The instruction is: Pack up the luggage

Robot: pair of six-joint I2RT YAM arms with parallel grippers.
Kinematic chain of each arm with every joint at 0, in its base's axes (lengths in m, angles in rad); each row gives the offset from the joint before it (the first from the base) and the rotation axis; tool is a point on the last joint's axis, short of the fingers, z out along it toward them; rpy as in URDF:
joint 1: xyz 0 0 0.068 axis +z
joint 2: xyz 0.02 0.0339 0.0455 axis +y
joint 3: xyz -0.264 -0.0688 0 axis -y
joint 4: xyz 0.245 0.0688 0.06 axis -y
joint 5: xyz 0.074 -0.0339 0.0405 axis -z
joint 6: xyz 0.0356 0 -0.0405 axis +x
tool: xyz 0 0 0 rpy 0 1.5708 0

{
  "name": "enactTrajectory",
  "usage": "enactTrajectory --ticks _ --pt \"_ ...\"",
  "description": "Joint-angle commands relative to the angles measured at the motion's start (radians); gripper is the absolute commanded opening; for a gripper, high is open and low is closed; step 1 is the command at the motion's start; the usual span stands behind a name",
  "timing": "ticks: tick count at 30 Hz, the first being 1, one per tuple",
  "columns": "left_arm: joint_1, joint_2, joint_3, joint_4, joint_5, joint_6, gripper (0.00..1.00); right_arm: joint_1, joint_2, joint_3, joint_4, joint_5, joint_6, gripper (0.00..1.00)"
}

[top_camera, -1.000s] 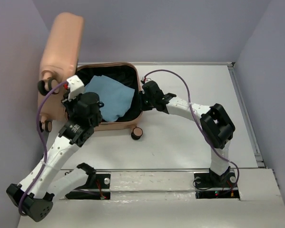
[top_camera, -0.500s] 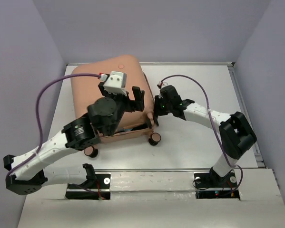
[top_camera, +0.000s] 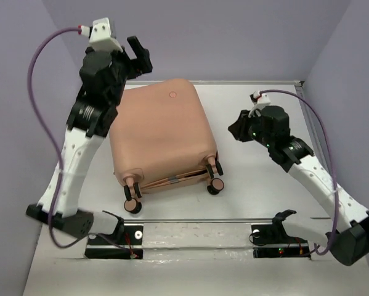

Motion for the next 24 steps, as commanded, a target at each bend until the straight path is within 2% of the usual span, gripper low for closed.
enactTrajectory --ticks 1,2,3,4,6,7,11,14,16,21,23,24 --pt "0.276 0.3 0.213 -0.092 0.298 -0.049 0.99 0.018 -0.117 0.065 -0.079 -0.142 -0.047 0.11" --pt "0.31 0.36 0.268 -0.112 0.33 -0.048 0.99 0.053 -0.124 0.068 -0.085 -0.169 -0.042 0.07" --pt "0.336 0.425 0.336 -0.162 0.378 -0.04 0.98 0.106 -0.132 0.061 -0.091 -0.173 -0.043 0.07" --pt "0.373 0.561 0.487 -0.196 0.41 -0.03 0.98 0.233 -0.135 0.053 -0.096 -0.166 -0.048 0.07" --pt "0.391 0.75 0.652 -0.292 0.404 0.009 0.98 0.344 -0.123 0.021 -0.108 -0.141 -0.037 0.07" --pt "0.42 0.797 0.75 -0.296 0.43 0.015 0.98 0.428 -0.114 0.009 -0.108 -0.137 -0.016 0.07" --pt "0.497 0.891 0.714 -0.146 0.55 -0.034 0.95 0.573 -0.043 -0.046 -0.11 -0.117 0.03 0.07" --pt "0.546 0.993 0.746 -0.112 0.656 -0.052 0.93 0.625 0.049 -0.068 -0.108 -0.049 0.052 0.07" --pt "0.557 1.072 0.745 -0.095 0.749 -0.033 0.9 0.625 0.112 -0.08 -0.079 0.024 0.072 0.07" --pt "0.568 1.199 0.715 -0.104 0.849 -0.005 0.85 0.625 0.228 -0.09 0.017 0.168 0.098 0.07" --pt "0.565 1.242 0.685 -0.115 0.901 0.0 0.79 0.625 0.295 -0.074 0.045 0.259 0.095 0.07" --pt "0.565 1.248 0.67 -0.122 0.904 0.003 0.72 0.613 0.314 -0.051 0.05 0.296 0.093 0.07"
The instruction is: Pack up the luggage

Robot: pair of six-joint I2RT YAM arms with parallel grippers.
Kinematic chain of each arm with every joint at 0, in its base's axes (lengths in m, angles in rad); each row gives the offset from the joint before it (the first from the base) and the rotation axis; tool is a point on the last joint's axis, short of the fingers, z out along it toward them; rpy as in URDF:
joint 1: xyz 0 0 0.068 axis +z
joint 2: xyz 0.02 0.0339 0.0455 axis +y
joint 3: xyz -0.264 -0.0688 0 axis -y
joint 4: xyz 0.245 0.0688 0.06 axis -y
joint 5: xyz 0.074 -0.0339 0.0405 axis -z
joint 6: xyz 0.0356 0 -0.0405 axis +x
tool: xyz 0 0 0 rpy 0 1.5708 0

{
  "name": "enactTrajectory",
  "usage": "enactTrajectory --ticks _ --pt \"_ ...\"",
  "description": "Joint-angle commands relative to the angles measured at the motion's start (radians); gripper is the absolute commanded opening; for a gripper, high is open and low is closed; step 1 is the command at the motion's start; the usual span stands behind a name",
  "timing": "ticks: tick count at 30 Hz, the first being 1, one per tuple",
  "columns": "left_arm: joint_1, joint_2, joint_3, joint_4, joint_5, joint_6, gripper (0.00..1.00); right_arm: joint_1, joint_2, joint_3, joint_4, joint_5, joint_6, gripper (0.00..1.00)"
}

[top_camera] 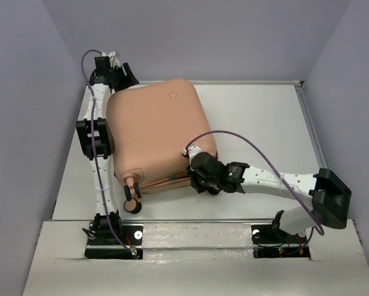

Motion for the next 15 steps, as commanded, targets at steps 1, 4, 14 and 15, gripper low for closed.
enactTrajectory --ticks 1,4,14,15 --pt "-0.028 0.026 -0.084 -0.009 0.147 0.035 0.69 -0.026 0.086 0.045 0.128 0.2 0.018 0.07" --pt "-0.039 -0.109 -0.295 0.096 0.101 0.023 0.64 -0.082 0.099 0.051 0.193 0.229 0.02 0.07" --pt "-0.068 -0.761 -1.337 0.448 -0.117 -0.204 0.6 -0.392 0.272 0.282 0.445 -0.036 -0.071 0.07" --pt "-0.074 -0.855 -1.432 0.445 -0.146 -0.217 0.59 -0.427 0.336 0.38 0.443 -0.119 -0.071 0.07"
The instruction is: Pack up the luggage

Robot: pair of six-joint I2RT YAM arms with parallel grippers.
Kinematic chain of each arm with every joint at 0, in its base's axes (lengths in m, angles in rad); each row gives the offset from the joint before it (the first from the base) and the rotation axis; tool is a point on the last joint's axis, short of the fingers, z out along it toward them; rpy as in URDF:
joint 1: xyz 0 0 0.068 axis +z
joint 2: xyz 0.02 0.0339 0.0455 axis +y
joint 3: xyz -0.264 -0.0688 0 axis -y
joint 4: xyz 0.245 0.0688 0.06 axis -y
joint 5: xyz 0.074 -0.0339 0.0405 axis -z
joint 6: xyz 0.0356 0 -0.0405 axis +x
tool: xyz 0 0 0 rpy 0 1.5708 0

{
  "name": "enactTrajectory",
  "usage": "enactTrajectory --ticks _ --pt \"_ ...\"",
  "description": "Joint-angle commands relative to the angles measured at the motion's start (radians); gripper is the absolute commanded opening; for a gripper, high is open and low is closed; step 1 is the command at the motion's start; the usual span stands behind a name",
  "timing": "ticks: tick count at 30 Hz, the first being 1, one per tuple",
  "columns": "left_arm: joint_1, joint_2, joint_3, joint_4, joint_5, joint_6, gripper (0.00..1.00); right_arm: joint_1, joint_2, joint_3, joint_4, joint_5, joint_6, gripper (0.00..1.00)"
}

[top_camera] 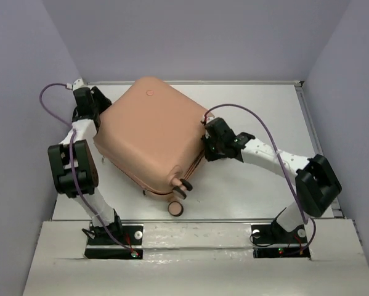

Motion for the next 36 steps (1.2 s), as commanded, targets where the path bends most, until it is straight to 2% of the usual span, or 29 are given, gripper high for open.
enactTrajectory --ticks 1,3,5,6,8,9,11,12,13,14,15,18,20,23,24,26,27,28,29,30,32,34,35,36 --pt "-0.191 -0.295 -0.373 -0.135 0.061 -0.072 0.59 -0.135 0.235 0.299 0.457 -0.153 -0.023 0.07" --pt "-0.216 -0.394 -0.466 -0.128 0.057 -0.086 0.59 -0.165 0.31 0.465 0.443 -0.23 -0.003 0.07" --pt "-0.262 -0.544 -0.591 -0.121 0.08 -0.105 0.59 -0.187 0.447 0.615 0.35 -0.349 0.034 0.08" --pt "-0.279 -0.652 -0.628 -0.136 0.083 -0.111 0.59 -0.199 0.499 0.787 0.312 -0.441 0.04 0.14" --pt "-0.322 -0.762 -0.703 -0.168 0.093 -0.134 0.59 -0.211 0.611 0.987 0.161 -0.498 0.068 0.24" --pt "-0.342 -0.866 -0.727 -0.19 0.101 -0.148 0.59 -0.225 0.705 1.157 0.122 -0.544 0.083 0.38" --pt "-0.376 -0.949 -0.765 -0.237 0.103 -0.157 0.59 -0.257 0.77 1.278 0.082 -0.586 0.166 0.53" --pt "-0.394 -1.019 -0.773 -0.277 0.097 -0.164 0.6 -0.27 0.798 1.318 0.074 -0.615 0.19 0.58" --pt "-0.396 -1.055 -0.79 -0.285 0.101 -0.171 0.6 -0.279 0.801 1.362 0.075 -0.618 0.223 0.68" --pt "-0.397 -1.083 -0.794 -0.299 0.103 -0.174 0.6 -0.293 0.798 1.376 0.075 -0.617 0.23 0.72" --pt "-0.397 -1.127 -0.794 -0.305 0.1 -0.174 0.6 -0.293 0.776 1.379 0.077 -0.601 0.231 0.81" --pt "-0.397 -1.153 -0.738 -0.329 0.095 -0.157 0.63 -0.316 0.687 1.3 0.077 -0.564 0.192 0.9" --pt "-0.397 -1.135 -0.623 -0.352 0.069 -0.105 0.67 -0.316 0.544 1.208 0.08 -0.518 0.121 0.94" --pt "-0.396 -1.055 -0.431 -0.394 0.001 -0.045 0.75 -0.316 0.308 0.922 0.151 -0.466 0.08 0.94" --pt "-0.394 -1.005 -0.387 -0.395 -0.015 -0.037 0.79 -0.295 0.248 0.749 0.178 -0.439 0.074 0.87" --pt "-0.382 -0.953 -0.27 -0.401 -0.041 -0.019 0.82 -0.265 0.071 0.567 0.256 -0.413 0.038 0.65" --pt "-0.37 -0.928 -0.235 -0.408 -0.046 -0.019 0.82 -0.244 0.018 0.48 0.285 -0.411 0.022 0.49" --pt "-0.349 -0.898 -0.212 -0.406 -0.025 -0.019 0.82 -0.226 -0.025 0.329 0.305 -0.411 0.013 0.15" --pt "-0.303 -0.888 -0.181 -0.395 -0.016 -0.02 0.82 -0.178 -0.094 0.256 0.348 -0.412 -0.013 0.09" --pt "-0.273 -0.87 -0.17 -0.388 -0.008 -0.022 0.83 -0.161 -0.12 0.135 0.37 -0.391 -0.027 0.08" --pt "-0.192 -0.845 -0.149 -0.388 -0.029 -0.026 0.84 -0.152 -0.153 0.05 0.417 -0.33 0.005 0.07" --pt "-0.148 -0.802 -0.132 -0.383 -0.131 -0.048 0.85 -0.152 -0.177 -0.012 0.437 -0.293 0.046 0.08" --pt "-0.12 -0.793 -0.151 -0.356 -0.137 -0.066 0.86 -0.152 -0.177 -0.06 0.477 -0.297 0.078 0.09" --pt "-0.067 -0.764 -0.159 -0.281 -0.147 -0.101 0.89 -0.152 -0.164 -0.078 0.489 -0.316 0.097 0.16"
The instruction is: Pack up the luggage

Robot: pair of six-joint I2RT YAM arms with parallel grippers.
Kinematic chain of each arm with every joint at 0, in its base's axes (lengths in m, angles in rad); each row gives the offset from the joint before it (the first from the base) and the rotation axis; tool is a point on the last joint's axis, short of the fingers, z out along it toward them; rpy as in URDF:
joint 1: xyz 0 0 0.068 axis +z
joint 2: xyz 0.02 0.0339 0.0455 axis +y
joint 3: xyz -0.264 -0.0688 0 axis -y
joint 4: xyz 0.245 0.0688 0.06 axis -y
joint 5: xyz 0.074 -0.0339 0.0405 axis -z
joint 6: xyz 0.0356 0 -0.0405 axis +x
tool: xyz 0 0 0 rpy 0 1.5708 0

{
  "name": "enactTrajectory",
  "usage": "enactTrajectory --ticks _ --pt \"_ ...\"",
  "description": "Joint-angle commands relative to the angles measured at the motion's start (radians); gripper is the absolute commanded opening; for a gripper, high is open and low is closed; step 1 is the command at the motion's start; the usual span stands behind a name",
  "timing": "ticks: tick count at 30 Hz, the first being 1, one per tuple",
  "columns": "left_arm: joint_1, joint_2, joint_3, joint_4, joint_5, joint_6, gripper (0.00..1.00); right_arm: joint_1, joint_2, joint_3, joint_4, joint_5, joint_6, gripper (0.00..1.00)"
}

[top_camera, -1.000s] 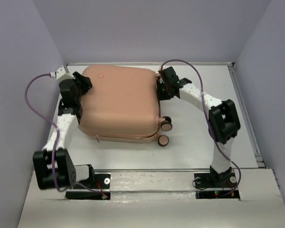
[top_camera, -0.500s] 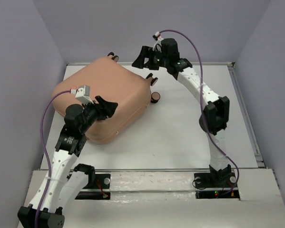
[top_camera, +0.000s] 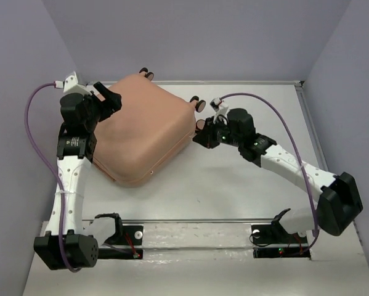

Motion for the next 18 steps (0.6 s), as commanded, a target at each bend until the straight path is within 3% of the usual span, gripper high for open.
enactTrajectory --ticks 1,4,7,14,18 --pt "0.14 0.095 0.02 0.106 -0.086 -0.063 0.91 -0.021 0.043 -0.128 0.134 0.047 0.073 0.2" --pt "0.237 0.283 0.201 0.046 -0.101 -0.08 0.91 -0.011 0.048 -0.23 0.224 -0.019 0.113 0.36" --pt "0.316 0.482 0.344 -0.014 -0.048 -0.09 0.91 0.007 0.016 -0.304 0.267 -0.028 0.131 0.38" --pt "0.344 0.857 0.822 -0.255 -0.06 0.017 0.89 0.059 -0.058 -0.439 0.287 0.004 0.148 0.38" --pt "0.335 1.035 0.932 -0.375 0.055 0.069 0.82 0.059 -0.038 -0.438 0.283 0.053 0.162 0.41"
